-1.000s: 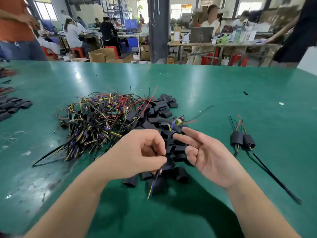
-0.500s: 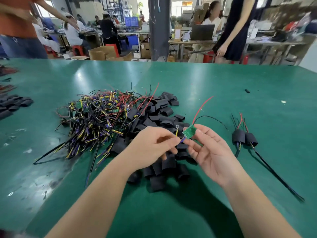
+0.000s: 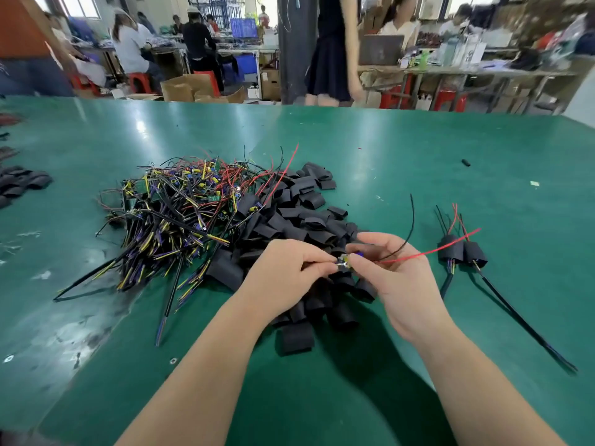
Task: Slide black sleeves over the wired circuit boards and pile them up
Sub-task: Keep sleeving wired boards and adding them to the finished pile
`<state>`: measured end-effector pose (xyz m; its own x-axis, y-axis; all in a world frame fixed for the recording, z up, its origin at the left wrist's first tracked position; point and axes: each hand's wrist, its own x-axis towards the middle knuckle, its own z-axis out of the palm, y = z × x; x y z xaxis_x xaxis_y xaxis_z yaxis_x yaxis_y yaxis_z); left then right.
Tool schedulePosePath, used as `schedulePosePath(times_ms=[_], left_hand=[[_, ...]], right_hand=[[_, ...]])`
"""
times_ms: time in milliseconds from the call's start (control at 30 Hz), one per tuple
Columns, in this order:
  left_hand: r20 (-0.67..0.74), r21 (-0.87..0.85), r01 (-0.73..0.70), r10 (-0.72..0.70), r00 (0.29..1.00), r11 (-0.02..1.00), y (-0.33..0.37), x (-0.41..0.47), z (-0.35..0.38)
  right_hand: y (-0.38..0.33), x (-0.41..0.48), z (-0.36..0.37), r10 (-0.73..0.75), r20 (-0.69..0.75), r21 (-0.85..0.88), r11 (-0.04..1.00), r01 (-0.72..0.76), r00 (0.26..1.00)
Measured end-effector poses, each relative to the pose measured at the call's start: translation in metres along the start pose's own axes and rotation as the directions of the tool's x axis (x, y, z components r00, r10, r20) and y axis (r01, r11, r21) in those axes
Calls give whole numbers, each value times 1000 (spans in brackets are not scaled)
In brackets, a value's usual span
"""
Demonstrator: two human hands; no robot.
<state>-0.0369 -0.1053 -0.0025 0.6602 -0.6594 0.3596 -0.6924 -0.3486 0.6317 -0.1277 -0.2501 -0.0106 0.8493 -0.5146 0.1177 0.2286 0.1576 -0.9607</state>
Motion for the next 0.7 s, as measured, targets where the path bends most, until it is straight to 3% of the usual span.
schedulePosePath(times_ms=[100, 133, 167, 200, 233, 267, 300, 367, 600, 700], left_hand=[[-115, -80, 63, -72, 991, 995, -2, -2, -3], [-133, -124, 108, -124, 983, 986, -4, -3, -3], [-140, -158, 149, -172, 975, 976, -6, -4, -4], [-144, -178, 182, -209, 967, 967, -9, -6, -5], [-149, -183, 206, -234, 961, 961, -12, -7, -5], [-154, -184, 227, -256, 954, 956, -14, -8, -6], [-155, -189, 246, -276, 949, 951, -15, -9, -7], [-145, -227, 273, -309, 940, 935, -16, -10, -8], [-154, -384, 287, -367, 917, 878, -14, -11, -16], [-153, -518, 259, -386, 910, 815, -11, -12, -22]], right_hand=[[-1, 0, 2, 67, 4, 103, 992, -67, 998], [0, -1, 3, 46, -11, -34, 998, -47, 999], [1, -1, 2, -17, -15, -307, 952, 12, 1000], [4, -3, 1, -91, 27, -602, 793, 89, 995], [6, -6, 3, -148, 113, -788, 589, 180, 982], [8, -10, 6, -161, 185, -863, 445, 238, 970], [10, -15, 11, -133, 219, -887, 386, 254, 967], [13, -20, 20, -94, 222, -898, 369, 241, 970], [9, -13, 14, -56, 101, -739, 665, 113, 993], [1, -5, 2, 38, -45, -390, 919, -52, 998]])
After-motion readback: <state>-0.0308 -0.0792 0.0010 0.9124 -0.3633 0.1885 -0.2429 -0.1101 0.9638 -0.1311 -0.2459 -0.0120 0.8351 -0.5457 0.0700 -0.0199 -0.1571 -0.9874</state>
